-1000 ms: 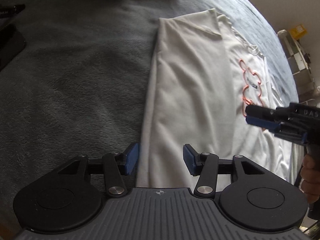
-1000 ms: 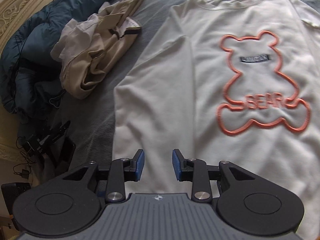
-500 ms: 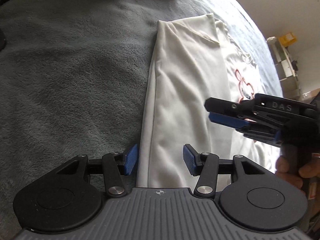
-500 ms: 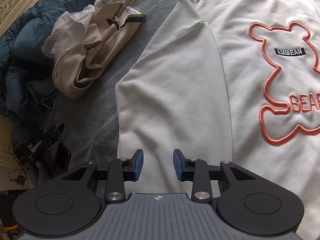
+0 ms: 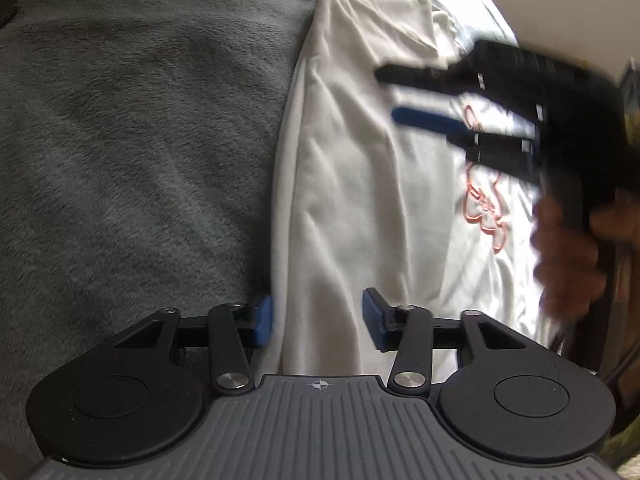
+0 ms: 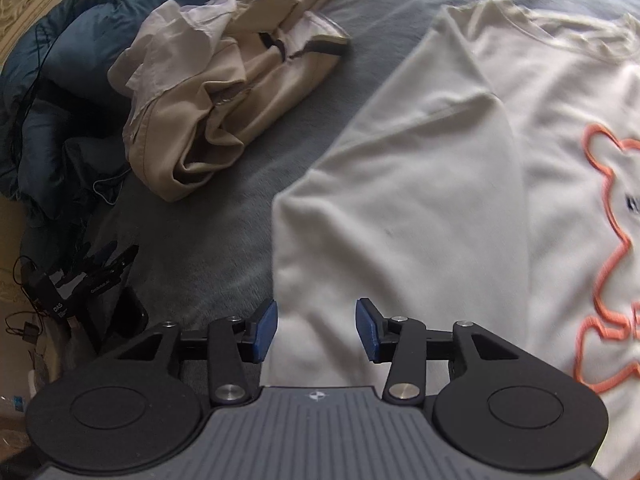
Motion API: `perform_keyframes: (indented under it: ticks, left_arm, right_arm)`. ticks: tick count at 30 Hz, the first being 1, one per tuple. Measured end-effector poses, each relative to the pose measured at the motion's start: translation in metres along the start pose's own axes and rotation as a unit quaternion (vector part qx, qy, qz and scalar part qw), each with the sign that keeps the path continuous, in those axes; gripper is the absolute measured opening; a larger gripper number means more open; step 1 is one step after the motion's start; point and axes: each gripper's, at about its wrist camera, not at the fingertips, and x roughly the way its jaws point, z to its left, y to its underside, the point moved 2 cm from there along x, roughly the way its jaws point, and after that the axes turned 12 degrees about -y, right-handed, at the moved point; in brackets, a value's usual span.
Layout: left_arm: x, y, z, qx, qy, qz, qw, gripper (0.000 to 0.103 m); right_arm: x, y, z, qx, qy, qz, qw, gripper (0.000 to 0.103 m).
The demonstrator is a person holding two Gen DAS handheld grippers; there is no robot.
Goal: Fold clothes
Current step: 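Pinch the sleeve edge with the left gripper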
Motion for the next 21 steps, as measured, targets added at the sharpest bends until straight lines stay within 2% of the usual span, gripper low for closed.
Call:
perform_keyframes:
  ticks: [1,5,9,12,16,21]
  left_arm:
    - [-0.001,0.002,0.001,-0.007,-0.004,-0.002,1.0,0.037]
    - [-0.005,0.007,0.003,-0.022,-0.025,-0.018,0.9993,0.017]
    - [-0.01,0.011,0.001,-0.025,-0.03,-0.032,0.9987,0.011]
    - [-0.015,0.014,-0.003,-0.021,-0.03,-0.04,0.9985,0.01]
    - [-0.02,0.015,-0.008,-0.02,-0.03,-0.048,0.9982,0.009]
    - [-0.023,0.019,-0.014,-0.016,-0.037,-0.055,0.9977,0.009]
  right_arm:
    - [0.006,-0.005,0.005,-0.016,0.005,0.005,1.0,0.053]
    - [0.03,-0.021,0.025,-0.087,0.043,0.026,0.995,0.054]
    - [0.051,-0.027,0.039,-0.125,0.075,0.041,0.988,0.057]
    - [0.066,-0.032,0.04,-0.126,0.09,0.056,0.986,0.057]
    - [0.08,-0.035,0.039,-0.124,0.093,0.073,0.985,0.064]
    - [0.089,-0.034,0.041,-0.143,0.111,0.09,0.979,0.063]
